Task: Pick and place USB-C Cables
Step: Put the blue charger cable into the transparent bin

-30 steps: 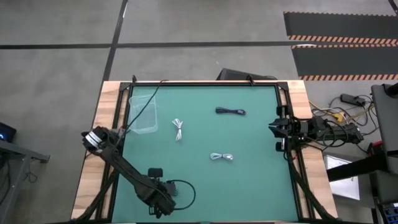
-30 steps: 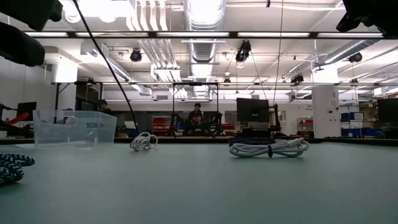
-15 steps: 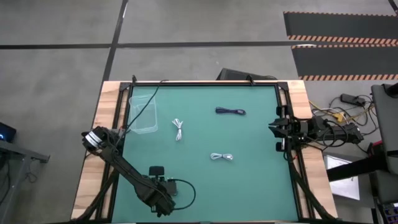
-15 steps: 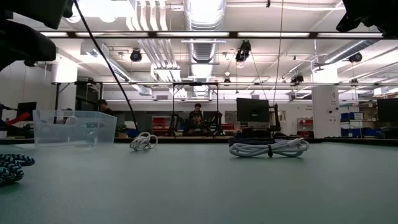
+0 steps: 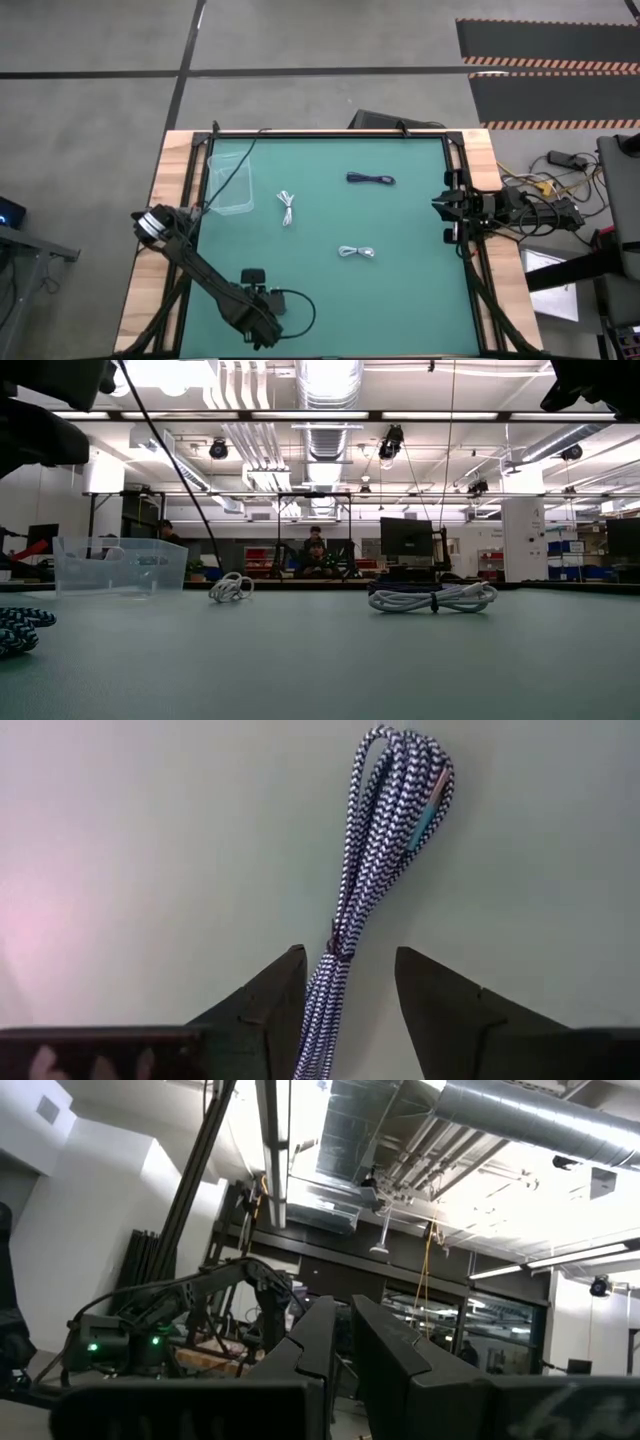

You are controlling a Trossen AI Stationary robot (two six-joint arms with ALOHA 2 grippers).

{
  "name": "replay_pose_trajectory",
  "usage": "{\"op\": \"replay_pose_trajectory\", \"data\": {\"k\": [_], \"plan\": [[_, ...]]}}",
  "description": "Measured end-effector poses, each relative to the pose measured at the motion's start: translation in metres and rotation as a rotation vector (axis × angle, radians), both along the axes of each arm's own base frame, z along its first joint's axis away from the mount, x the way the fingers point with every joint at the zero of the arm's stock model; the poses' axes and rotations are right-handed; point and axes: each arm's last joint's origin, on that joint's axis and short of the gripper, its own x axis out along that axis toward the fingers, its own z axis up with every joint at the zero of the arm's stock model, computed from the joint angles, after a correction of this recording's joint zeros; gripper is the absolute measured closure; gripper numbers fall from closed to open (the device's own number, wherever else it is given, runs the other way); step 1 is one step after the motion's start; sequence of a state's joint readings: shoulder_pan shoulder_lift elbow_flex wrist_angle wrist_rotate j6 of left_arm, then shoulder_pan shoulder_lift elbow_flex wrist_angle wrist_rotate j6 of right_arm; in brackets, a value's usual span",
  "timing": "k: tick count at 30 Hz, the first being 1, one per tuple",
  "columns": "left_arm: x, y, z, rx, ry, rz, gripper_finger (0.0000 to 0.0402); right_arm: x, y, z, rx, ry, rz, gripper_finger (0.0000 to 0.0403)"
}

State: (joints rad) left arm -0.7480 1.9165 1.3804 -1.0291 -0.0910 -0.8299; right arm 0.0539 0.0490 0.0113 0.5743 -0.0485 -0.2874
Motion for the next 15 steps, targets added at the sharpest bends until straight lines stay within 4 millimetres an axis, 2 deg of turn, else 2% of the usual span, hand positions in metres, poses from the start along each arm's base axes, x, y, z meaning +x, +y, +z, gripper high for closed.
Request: {"op": "replay_pose_trajectory", "data": {"k": [7, 15], "plan": [[-0.004, 0.000, -0.006, 0.012, 0.013, -0.006, 0.0263, 0.000, 0.000, 0.000, 0.000, 0.000, 0.000, 0.0376], [-0.005, 0.001, -0.021, -0.020, -0.018, -0.006, 0.0263, 0.000, 0.000, 0.000, 0.006, 0.001, 0.003, 0.0376]]}}
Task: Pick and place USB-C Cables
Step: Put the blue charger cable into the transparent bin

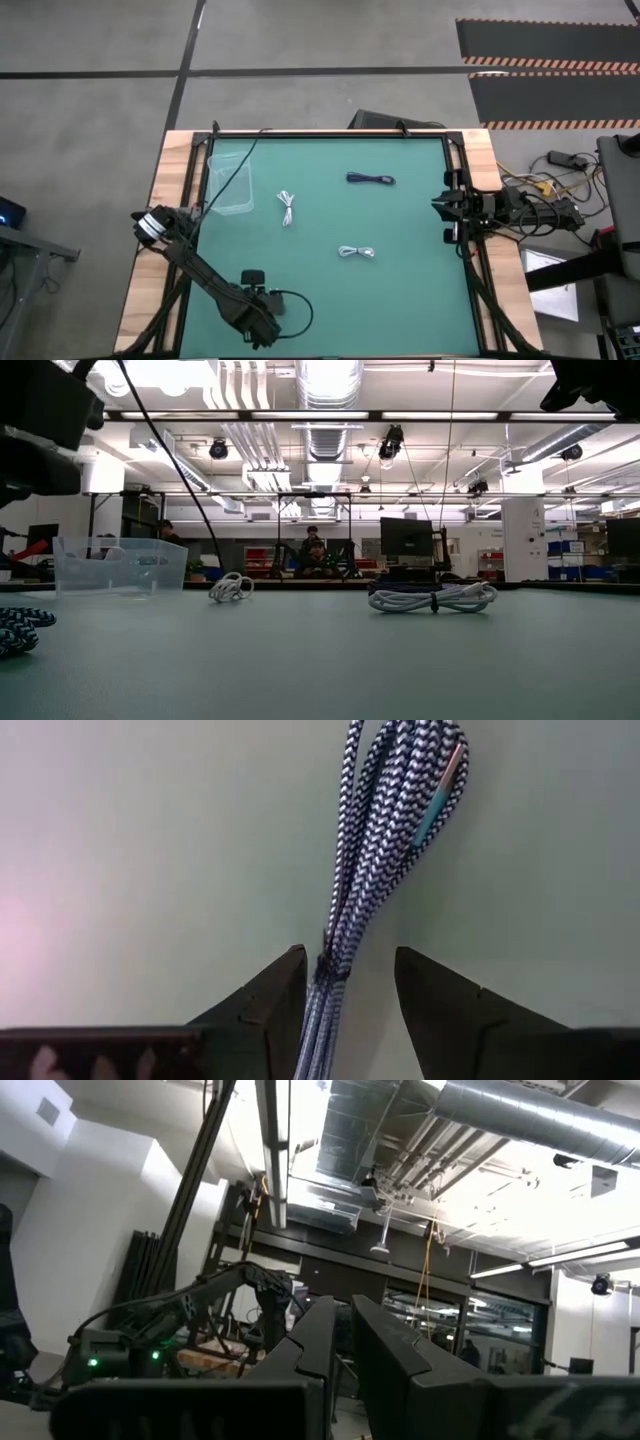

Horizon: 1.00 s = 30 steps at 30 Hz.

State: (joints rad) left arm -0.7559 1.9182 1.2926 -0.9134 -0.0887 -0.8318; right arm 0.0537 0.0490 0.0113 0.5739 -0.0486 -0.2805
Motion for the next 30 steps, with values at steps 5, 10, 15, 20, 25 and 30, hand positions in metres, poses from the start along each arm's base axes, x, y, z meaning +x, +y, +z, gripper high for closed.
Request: {"op": "replay_pose_trajectory", "data": {"k": [5, 10, 15, 20, 25, 30], "plan": [[-0.0010, 0.0010, -0.0042, -0.003, -0.003, 0.001, 0.0263, 0.0000, 0.0000, 0.0000, 0.000, 0.000, 0.000, 0.0376], [-0.0016, 0.0015, -0.0055, -0.007, -0.004, 0.002, 0.0263, 0.0000, 0.0000, 0.0000, 0.000, 0.001, 0.000, 0.0376], [-0.0015, 0.0013, -0.0059, -0.010, -0.006, 0.002, 0.0263, 0.0000, 0.0000, 0.0000, 0.000, 0.000, 0.000, 0.0376], [-0.0015, 0.0012, -0.0061, -0.013, -0.006, -0.001, 0.0274, 0.0000, 0.0000, 0.0000, 0.000, 0.000, 0.000, 0.0376], [-0.0012, 0.0003, -0.0061, -0.027, -0.005, -0.001, 0.0325, 0.0000, 0.0000, -0.0001, 0.000, 0.001, 0.000, 0.0376], [-0.0013, -0.0003, -0.0060, -0.049, 0.011, -0.002, 0.0383, 0.0000, 0.0000, -0.0001, 0.000, 0.001, 0.000, 0.0376]]}}
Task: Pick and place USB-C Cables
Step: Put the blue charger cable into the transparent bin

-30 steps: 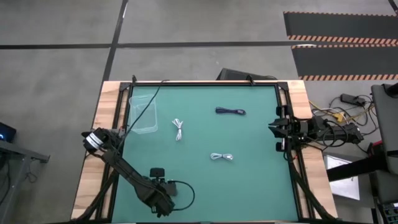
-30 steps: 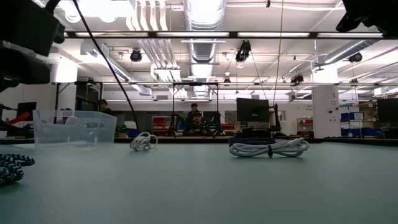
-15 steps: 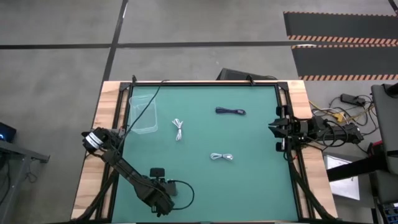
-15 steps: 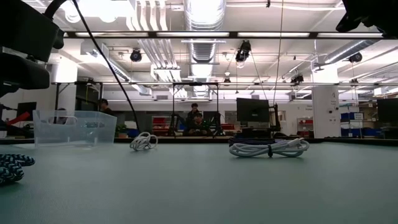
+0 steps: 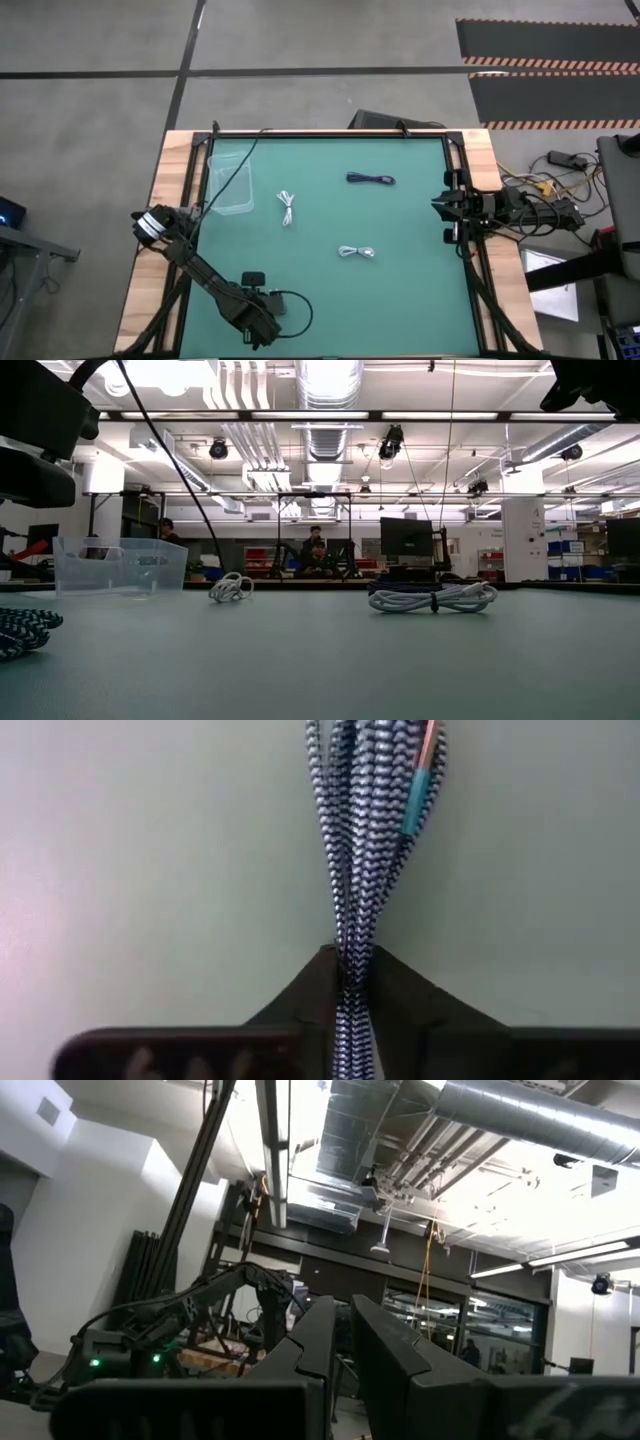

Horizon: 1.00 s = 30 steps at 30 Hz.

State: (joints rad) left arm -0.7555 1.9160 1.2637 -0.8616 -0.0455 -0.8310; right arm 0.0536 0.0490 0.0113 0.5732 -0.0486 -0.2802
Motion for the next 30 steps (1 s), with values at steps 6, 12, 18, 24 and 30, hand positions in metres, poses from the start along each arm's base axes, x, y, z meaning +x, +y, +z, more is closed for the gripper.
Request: {"op": "replay_pose_trajectory", "data": {"k": [6, 12, 18, 24, 30], "plan": [[0.000, 0.000, 0.000, -0.001, 0.004, 0.000, 0.0382, 0.000, 0.000, 0.000, 0.000, 0.000, 0.000, 0.0376], [0.001, 0.001, 0.002, -0.003, 0.015, 0.004, 0.0384, 0.000, 0.000, 0.000, 0.004, 0.001, 0.003, 0.0376], [0.006, 0.002, 0.014, -0.044, -0.002, 0.048, 0.0385, 0.000, 0.000, 0.000, 0.015, 0.002, 0.009, 0.0376], [0.018, 0.022, 0.037, -0.105, -0.040, 0.296, 0.0385, 0.000, 0.000, 0.000, 0.017, 0.001, 0.010, 0.0376], [0.024, 0.052, 0.067, -0.178, -0.073, 0.545, 0.0381, 0.000, 0.000, 0.000, 0.016, 0.001, 0.009, 0.0376]]}}
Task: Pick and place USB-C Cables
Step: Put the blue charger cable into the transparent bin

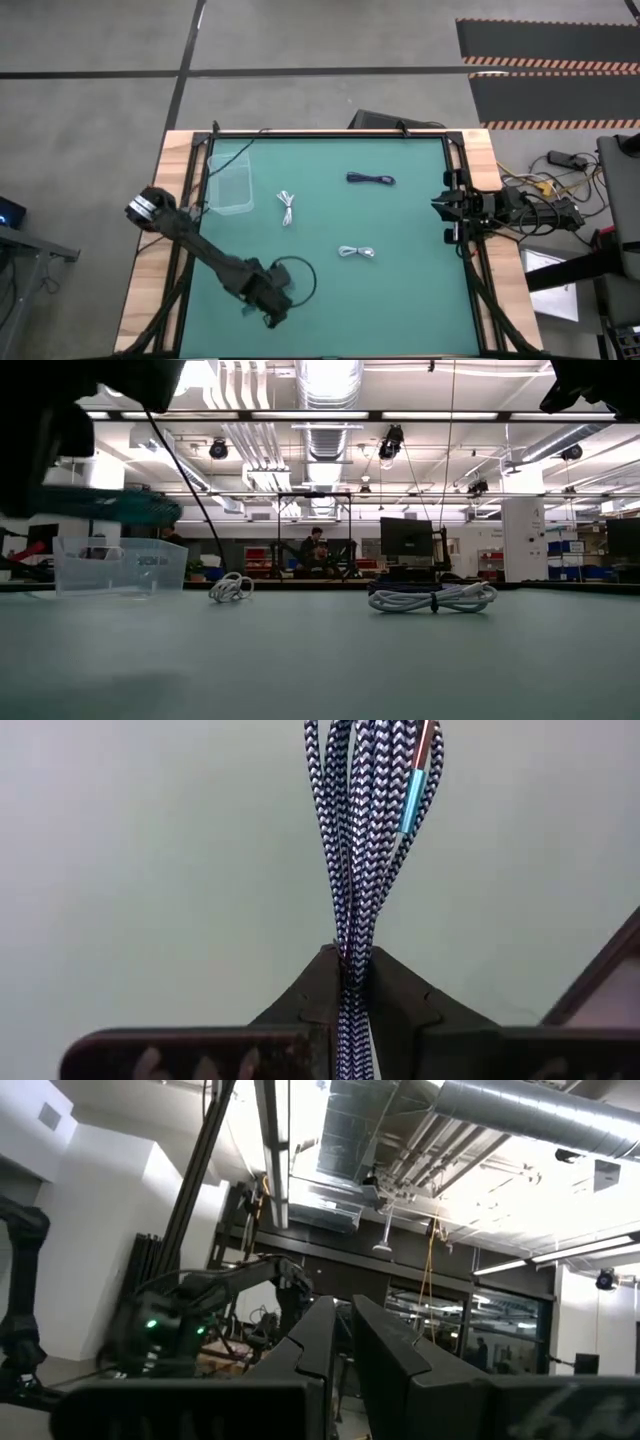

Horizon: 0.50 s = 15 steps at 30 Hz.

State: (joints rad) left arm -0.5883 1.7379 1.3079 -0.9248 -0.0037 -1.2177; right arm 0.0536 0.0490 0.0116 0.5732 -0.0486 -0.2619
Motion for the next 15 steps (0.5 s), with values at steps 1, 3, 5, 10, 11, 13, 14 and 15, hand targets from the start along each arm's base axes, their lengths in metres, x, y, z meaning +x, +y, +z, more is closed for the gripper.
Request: {"op": "replay_pose_trajectory", "data": {"k": [1, 3, 5, 10, 11, 13, 14, 15], "plan": [[0.000, 0.005, 0.005, -0.009, -0.002, 0.040, 0.0379, 0.000, 0.000, 0.000, 0.000, 0.000, 0.000, 0.0376], [-0.001, 0.015, 0.017, -0.031, -0.016, 0.105, 0.0377, 0.000, 0.000, 0.000, 0.000, 0.000, 0.000, 0.0376], [-0.004, 0.025, 0.027, -0.045, -0.023, 0.168, 0.0376, 0.000, 0.000, 0.000, -0.001, 0.000, -0.001, 0.0376], [-0.017, 0.052, 0.049, -0.029, -0.016, 0.387, 0.0375, 0.000, 0.000, 0.000, -0.009, -0.001, -0.007, 0.0376], [-0.020, 0.059, 0.054, -0.016, -0.019, 0.439, 0.0375, 0.000, 0.000, 0.000, -0.008, -0.001, -0.008, 0.0376], [-0.027, 0.073, 0.062, 0.030, -0.019, 0.519, 0.0374, 0.000, 0.000, 0.000, -0.004, -0.001, -0.015, 0.0376], [-0.031, 0.081, 0.066, 0.064, -0.018, 0.545, 0.0374, 0.000, -0.001, 0.000, 0.001, -0.001, -0.025, 0.0376], [-0.035, 0.089, 0.070, 0.095, -0.025, 0.566, 0.0374, 0.000, -0.001, 0.000, 0.007, 0.000, -0.035, 0.0376]]}}
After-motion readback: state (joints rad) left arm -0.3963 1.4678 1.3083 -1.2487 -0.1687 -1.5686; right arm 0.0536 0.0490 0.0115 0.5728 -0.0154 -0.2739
